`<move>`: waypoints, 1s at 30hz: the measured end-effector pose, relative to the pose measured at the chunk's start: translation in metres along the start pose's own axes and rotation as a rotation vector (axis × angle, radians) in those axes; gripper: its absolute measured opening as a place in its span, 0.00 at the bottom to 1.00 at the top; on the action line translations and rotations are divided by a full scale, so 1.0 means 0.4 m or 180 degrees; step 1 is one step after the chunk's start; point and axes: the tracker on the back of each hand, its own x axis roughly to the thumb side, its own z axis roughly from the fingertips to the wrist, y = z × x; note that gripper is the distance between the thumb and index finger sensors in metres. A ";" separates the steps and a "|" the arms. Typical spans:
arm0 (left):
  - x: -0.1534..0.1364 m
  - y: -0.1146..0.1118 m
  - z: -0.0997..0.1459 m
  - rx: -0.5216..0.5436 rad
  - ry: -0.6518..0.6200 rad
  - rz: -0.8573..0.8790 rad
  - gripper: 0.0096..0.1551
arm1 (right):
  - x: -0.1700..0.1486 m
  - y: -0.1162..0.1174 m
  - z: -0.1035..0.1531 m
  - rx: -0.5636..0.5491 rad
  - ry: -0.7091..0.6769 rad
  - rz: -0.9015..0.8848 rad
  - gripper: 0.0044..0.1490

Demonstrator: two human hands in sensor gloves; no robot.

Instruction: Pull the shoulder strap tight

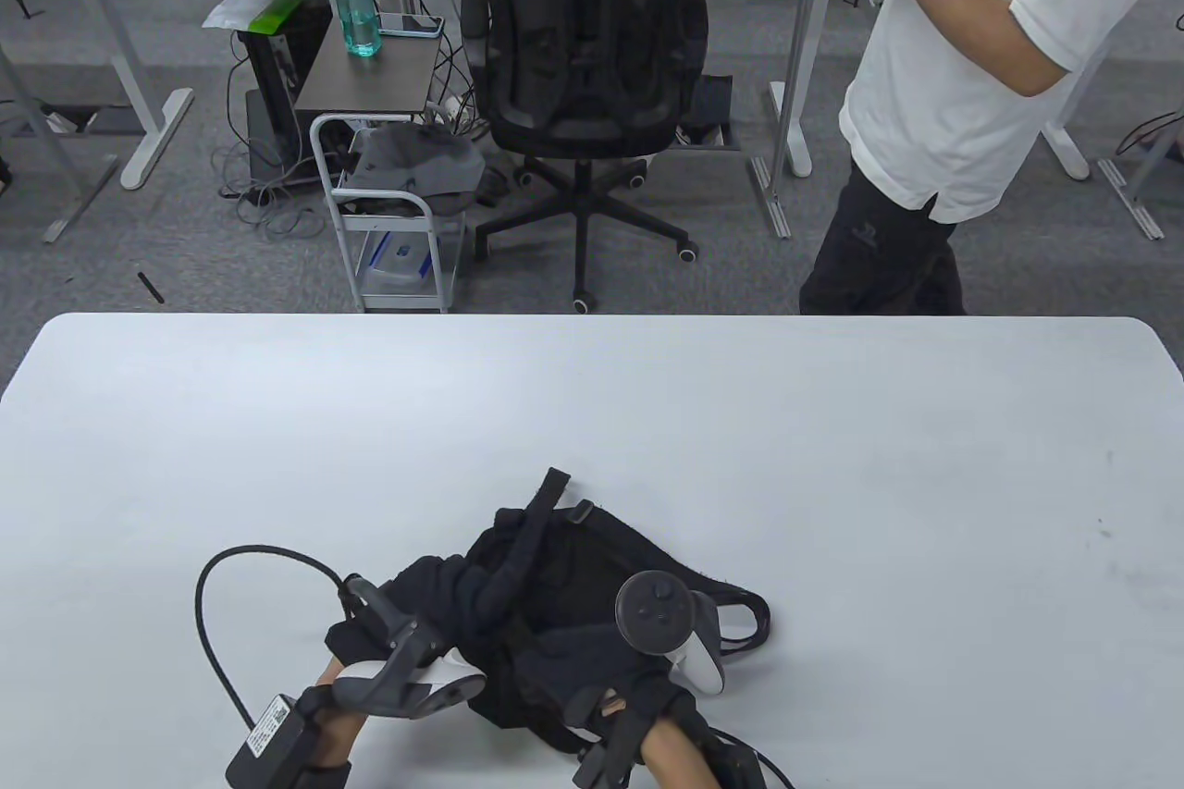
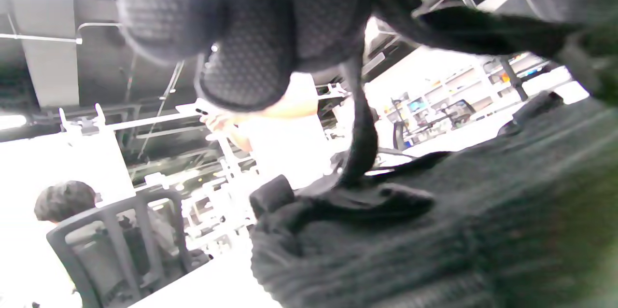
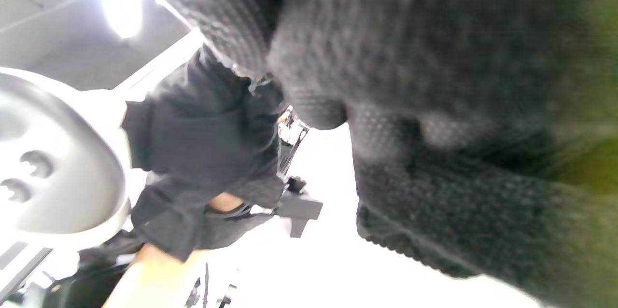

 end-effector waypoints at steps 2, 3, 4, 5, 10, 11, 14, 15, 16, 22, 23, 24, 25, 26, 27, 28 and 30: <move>0.008 0.010 0.000 0.0035 -0.0049 0.0066 0.38 | -0.001 -0.011 0.004 -0.0182 -0.0014 0.0080 0.33; 0.017 0.018 -0.001 0.0078 -0.0087 0.0110 0.38 | -0.001 -0.016 0.003 -0.0243 -0.0031 0.0062 0.34; 0.026 0.025 -0.002 0.0122 -0.0131 0.0116 0.38 | -0.002 -0.016 0.003 -0.0243 -0.0035 0.0018 0.34; 0.038 0.035 -0.005 0.0171 -0.0184 0.0110 0.38 | -0.002 -0.015 0.003 -0.0225 -0.0034 -0.0031 0.34; 0.076 0.047 -0.015 0.0235 -0.0320 0.0036 0.38 | 0.008 -0.009 0.007 -0.0298 -0.0112 -0.0022 0.26; 0.074 0.044 -0.016 0.0248 -0.0339 0.0080 0.38 | 0.009 -0.008 0.006 -0.0312 -0.0141 0.0011 0.26; 0.059 0.021 -0.015 0.0121 -0.0261 0.0283 0.39 | 0.013 -0.003 0.001 -0.0282 -0.0127 0.0069 0.26; 0.053 0.015 -0.015 0.0105 -0.0263 0.0297 0.39 | 0.014 -0.001 0.000 -0.0249 -0.0118 0.0074 0.26; 0.048 0.011 -0.015 0.0092 -0.0256 0.0285 0.39 | 0.014 0.000 -0.001 -0.0223 -0.0116 0.0078 0.26; -0.008 -0.009 -0.005 0.0015 0.0006 0.0210 0.38 | 0.015 0.000 0.000 -0.0117 -0.0130 0.0036 0.25; -0.019 -0.012 0.001 -0.0024 0.0070 0.0234 0.38 | 0.016 0.002 0.000 -0.0079 -0.0134 0.0031 0.25; -0.024 -0.012 0.004 -0.0027 0.0097 0.0241 0.38 | 0.016 0.003 0.000 -0.0076 -0.0133 0.0037 0.25; -0.024 -0.009 0.007 -0.0028 0.0100 0.0230 0.38 | 0.015 0.005 -0.002 -0.0083 -0.0129 0.0055 0.25; -0.020 -0.007 0.006 -0.0013 0.0091 0.0213 0.38 | 0.014 0.005 -0.002 -0.0124 -0.0120 0.0068 0.25; -0.014 0.001 0.005 -0.0008 0.0082 0.0131 0.38 | 0.011 0.003 0.000 -0.0182 -0.0114 0.0081 0.25; -0.010 0.006 0.005 -0.0003 0.0063 0.0079 0.38 | 0.009 0.001 0.002 -0.0196 -0.0116 0.0094 0.26; 0.007 0.023 0.003 0.0097 -0.0063 0.0088 0.38 | 0.006 -0.006 0.005 -0.0248 -0.0115 0.0097 0.32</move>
